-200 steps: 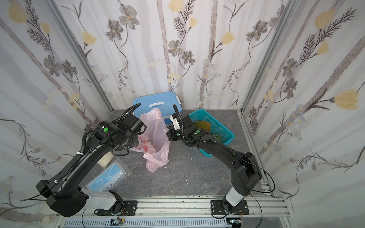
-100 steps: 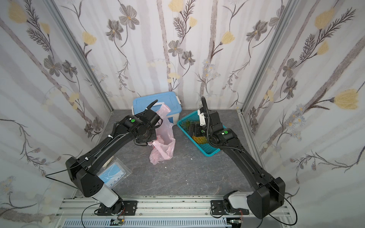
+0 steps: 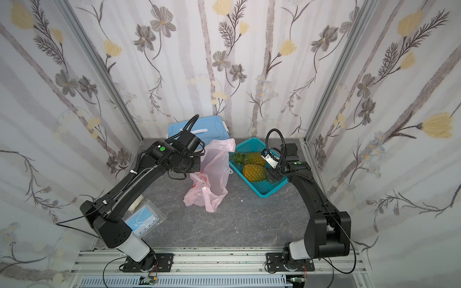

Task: Place the pineapple into a plastic bag & tie a knot
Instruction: Pick up the pineapple from the basket.

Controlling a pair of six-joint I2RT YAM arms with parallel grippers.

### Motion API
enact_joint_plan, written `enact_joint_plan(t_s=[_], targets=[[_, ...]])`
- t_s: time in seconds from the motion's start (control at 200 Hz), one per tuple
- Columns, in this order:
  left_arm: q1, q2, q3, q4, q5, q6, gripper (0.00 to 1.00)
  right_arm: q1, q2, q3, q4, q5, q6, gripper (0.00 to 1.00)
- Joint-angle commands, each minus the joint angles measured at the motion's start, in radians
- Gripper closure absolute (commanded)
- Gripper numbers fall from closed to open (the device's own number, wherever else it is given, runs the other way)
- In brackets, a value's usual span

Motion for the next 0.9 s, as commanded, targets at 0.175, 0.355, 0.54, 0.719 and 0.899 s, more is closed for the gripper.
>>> enact_joint_plan(t_s=[0.175, 0.355, 0.54, 0.719, 0.899], targets=[[0.013, 0.003, 0.054, -0.092, 0.018, 0.050, 1.00, -0.041, 0.180, 0.051, 0.068, -0.092, -0.202, 0.11], [0.019, 0.005, 0.078, -0.134, 0.006, 0.037, 1.00, -0.035, 0.294, 0.103, 0.095, -0.119, -0.213, 0.14], [0.036, -0.002, 0.089, -0.173, -0.003, -0.059, 1.00, -0.030, 0.397, 0.146, 0.067, -0.157, -0.216, 0.14], [0.039, -0.050, 0.101, -0.228, -0.041, -0.174, 1.00, -0.025, 0.458, 0.153, 0.071, -0.206, -0.217, 0.15], [0.054, -0.105, 0.157, -0.342, -0.162, -0.278, 1.00, -0.008, 0.492, 0.153, 0.099, -0.209, -0.211, 0.20]])
